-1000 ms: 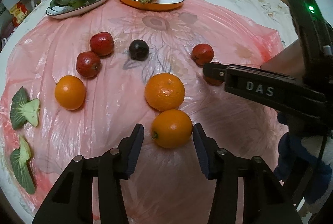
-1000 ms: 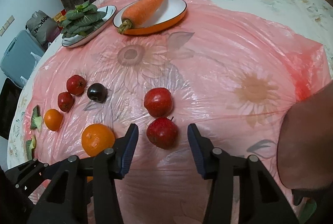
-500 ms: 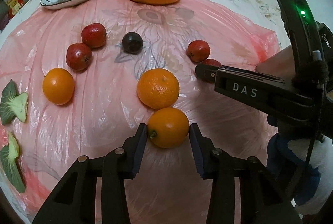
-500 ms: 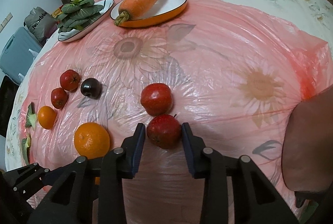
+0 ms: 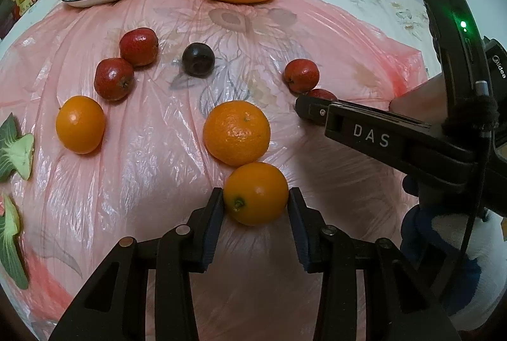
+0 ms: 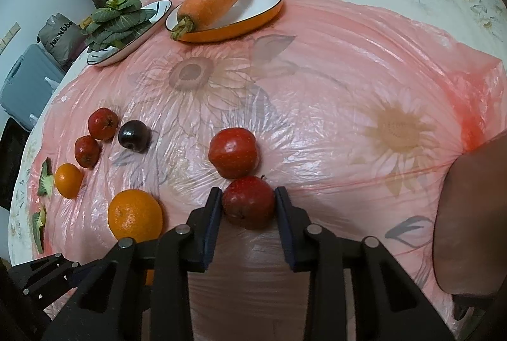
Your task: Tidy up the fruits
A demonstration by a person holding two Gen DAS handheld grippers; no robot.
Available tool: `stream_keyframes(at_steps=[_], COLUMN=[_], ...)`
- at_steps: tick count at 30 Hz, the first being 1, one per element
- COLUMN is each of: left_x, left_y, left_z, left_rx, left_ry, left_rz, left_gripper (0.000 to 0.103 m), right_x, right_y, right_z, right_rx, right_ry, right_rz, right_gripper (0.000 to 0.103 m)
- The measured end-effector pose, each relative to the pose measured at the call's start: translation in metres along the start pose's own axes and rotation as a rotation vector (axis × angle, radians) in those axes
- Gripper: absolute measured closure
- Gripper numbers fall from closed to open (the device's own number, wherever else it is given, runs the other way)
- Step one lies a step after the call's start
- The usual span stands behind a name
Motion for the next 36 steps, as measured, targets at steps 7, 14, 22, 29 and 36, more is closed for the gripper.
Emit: stream_keyframes(at_steps=[7, 14, 22, 29, 36], left_x=[-0.006, -0.014, -0.023, -0.028, -0.033], left_y=[0.002, 0.002, 0.007, 0.011, 0.015], left_z=[-0.001, -0.004, -0.01, -0.015, -0.026], left_rx=[0.001, 0.003, 0.022, 0.033, 0.062], left_ry=[0.001, 0.003, 0.003, 0.002, -0.008], left_rz=[-0.013, -0.03, -0.046, -0.045, -0.048], left_gripper=[0.068, 0.068, 0.068, 0.068, 0.068], right_x=[-0.005, -0.017, -0.043, -0.062, -0.08], right_y=[0.001, 0.005, 0.021, 0.043, 0.064], right_z=[0.0, 0.001, 0.001, -0.008, -0.02], right_rx=[0.002, 0.007, 0.025, 0.065, 0.099], right_ry=[-0.01, -0.025, -0.03, -0.025, -0.012], right_rz=[-0.02, -0.04, -0.069, -0.081, -0.084], right_gripper=[0.076, 0.075, 0.075, 0.075, 0.075])
Point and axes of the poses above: each gripper's, at about its wrist camera, not at the fingertips, and x roughly the way its jaws point, z to its left, y to its underside, the point moved 5 cm from there along x, roughly the way its jaws point, and after that the axes turned 1 degree about -x, right-handed, at the moved point
